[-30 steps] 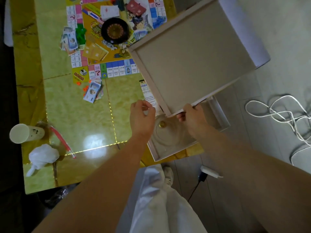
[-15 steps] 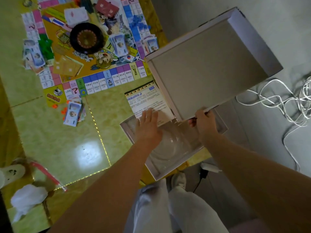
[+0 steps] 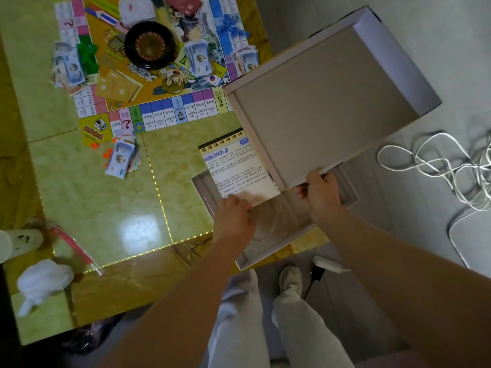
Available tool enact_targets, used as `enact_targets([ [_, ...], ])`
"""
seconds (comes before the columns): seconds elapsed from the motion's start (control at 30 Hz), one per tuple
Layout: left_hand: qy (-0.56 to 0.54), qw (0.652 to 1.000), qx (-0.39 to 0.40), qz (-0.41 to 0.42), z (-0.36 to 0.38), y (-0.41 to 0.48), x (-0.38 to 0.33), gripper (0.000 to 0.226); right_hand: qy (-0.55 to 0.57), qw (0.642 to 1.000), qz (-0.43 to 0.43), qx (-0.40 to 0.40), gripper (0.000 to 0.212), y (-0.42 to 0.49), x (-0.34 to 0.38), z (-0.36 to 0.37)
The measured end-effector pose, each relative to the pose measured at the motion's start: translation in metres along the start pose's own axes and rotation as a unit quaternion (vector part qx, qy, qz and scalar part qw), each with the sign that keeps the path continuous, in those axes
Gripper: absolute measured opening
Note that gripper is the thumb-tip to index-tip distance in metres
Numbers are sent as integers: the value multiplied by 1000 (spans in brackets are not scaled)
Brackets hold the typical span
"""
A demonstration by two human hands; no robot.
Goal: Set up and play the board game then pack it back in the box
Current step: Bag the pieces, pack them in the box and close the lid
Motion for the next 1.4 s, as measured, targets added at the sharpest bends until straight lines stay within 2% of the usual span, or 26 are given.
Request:
enact_targets([
  [0.1,0,998,-60,-33,-5,-1,2,49,-2,1000,0,11,22,-4,-5,-5],
  [0.13,5,998,-51,-39,-2,0,2,58,-4,1000,0,12,20,-5,-7,-7],
  [0.23,90,994,55,4,16,5,-1,75,-10,1000,1,3,18,-4,-11,-11],
  [0.33,113,986,121,18,29,2,-2,79,-8,1000,5,0,21,-1,-12,-14],
  [0.47,139,982,126,24,38,-14,-5,75,-6,1000,9,4,29,2,-11,-20],
  [0.57,94,987,129,22,40,-26,-10,66,-14,1000,8,14,31,0,-9,-21],
  [0.63,42,994,98,6,35,-31,-15,68,-24,999,6,22,31,-2,-9,-23],
  [0.7,8,1000,10,-24,21,-38,-19,77,-37,999,-2,36,29,-8,-8,-28],
  [0.8,21,994,-111,1,0,-43,-33,94,-47,998,-8,49,27,-16,-9,-37],
  [0.9,65,986,-151,40,-9,-49,-54,105,-45,996,-2,72,21,-32,-8,-52],
  [1.0,114,982,-150,29,-13,-55,-72,94,-49,994,-4,93,13,-51,1,-74],
  [1.17,107,969,-219,50,-29,-67,-110,48,-56,993,-30,102,9,-70,28,-117],
  [1.23,88,970,-218,68,-34,-67,-126,34,-49,993,-42,102,9,-73,38,-129],
  [1.3,66,973,-210,76,-38,-68,-141,27,-30,994,-50,97,7,-74,48,-141],
  [1.4,6,971,-224,88,-47,-69,-162,24,15,993,-52,106,21,-77,61,-153],
])
Point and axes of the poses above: each hand's wrist, its own y-axis towards the middle knuckle, its own z-axis out of the palm, x = y × z, the point moved 5 cm from there along y, towards the middle knuckle, and after that the axes turned 5 degrees about -x, right-handed, at the moved point
